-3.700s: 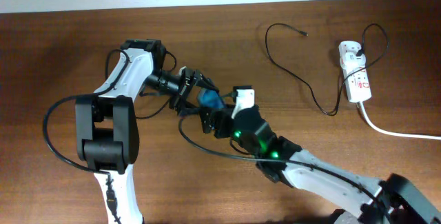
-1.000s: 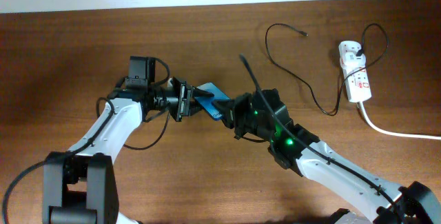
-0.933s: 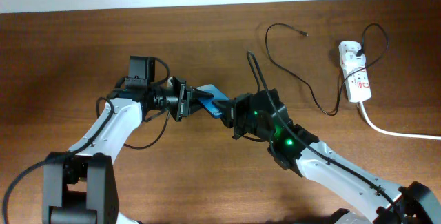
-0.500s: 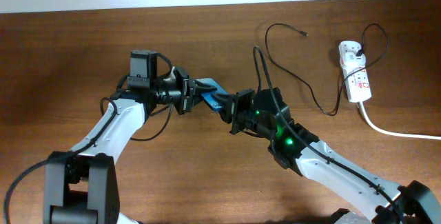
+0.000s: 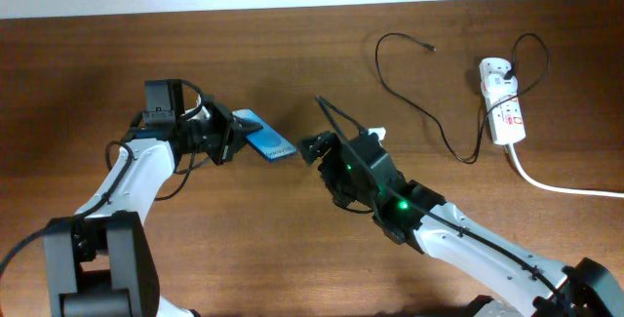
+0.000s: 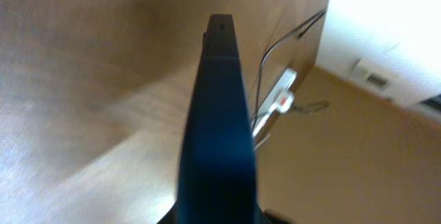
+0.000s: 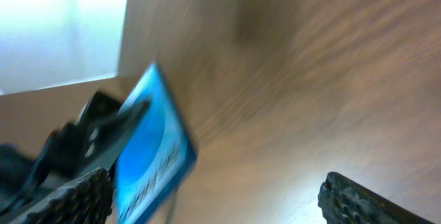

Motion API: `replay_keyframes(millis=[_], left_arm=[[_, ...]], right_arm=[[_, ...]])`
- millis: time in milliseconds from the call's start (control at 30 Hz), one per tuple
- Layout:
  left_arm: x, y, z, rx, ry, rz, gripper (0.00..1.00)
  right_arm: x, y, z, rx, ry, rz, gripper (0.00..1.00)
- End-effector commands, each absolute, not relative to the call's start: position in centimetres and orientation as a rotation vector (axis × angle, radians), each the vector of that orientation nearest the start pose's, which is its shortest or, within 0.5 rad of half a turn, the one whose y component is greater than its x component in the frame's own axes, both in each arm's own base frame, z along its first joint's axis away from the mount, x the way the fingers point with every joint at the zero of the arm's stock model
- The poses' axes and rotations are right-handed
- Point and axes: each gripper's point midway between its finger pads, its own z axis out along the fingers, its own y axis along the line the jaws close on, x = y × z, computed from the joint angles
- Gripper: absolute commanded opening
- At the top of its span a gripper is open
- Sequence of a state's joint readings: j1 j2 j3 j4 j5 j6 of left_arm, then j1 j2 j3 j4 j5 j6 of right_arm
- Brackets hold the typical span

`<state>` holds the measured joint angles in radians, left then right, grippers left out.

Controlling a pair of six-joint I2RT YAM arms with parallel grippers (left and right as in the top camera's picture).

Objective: Plug charger to phone and switch on socket
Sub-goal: 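Open the right gripper and pull it away from the phone, then grasp the loose USB-C end of the black cable with the right gripper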

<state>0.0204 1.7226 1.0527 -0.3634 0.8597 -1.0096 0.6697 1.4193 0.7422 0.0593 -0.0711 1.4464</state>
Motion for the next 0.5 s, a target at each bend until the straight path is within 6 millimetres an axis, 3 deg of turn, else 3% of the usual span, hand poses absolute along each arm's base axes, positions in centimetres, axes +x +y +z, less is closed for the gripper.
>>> replay_keyframes(millis=[0,67,133,200,267,367,400,467], left_arm=[[36.9,-14.8,13.3,-0.681,2.553,-1.664,0.0],[36.3,-15.7,13.4,-0.663,2.578,-1.686,0.0],[35.8,-17.5,13.8,-0.575,2.59,-1.72,0.0],[36.8,-18.4,14.6,-0.501,2.538,-1.754,0.0],[38.1,-18.8,15.1,-0.478,2.493,-1.816,0.0],[39.6,-21.0,15.8,-0.312,2.438,-2.02,0.0],[39.3,-21.7,15.1,-0.308,2.462,-2.039,0.0],[38.4,-22.8,14.6,-0.275,2.489,-2.097,0.0]], right_arm=[[33.6,21.1,11.5,0.768,2.265,0.82,0.99],[34.4,18.4,12.0,0.79,2.245,0.765,0.98],[34.4,15.0,13.9,0.878,2.253,0.747,0.99],[34.4,13.0,16.3,0.936,2.301,0.812,0.98],[34.9,9.4,18.7,0.947,2.313,0.705,0.98],[38.5,3.0,21.6,1.104,2.081,0.667,0.99],[39.8,1.8,21.3,1.183,2.018,0.691,0.99],[42.7,1.4,21.1,1.108,1.978,0.696,0.99]])
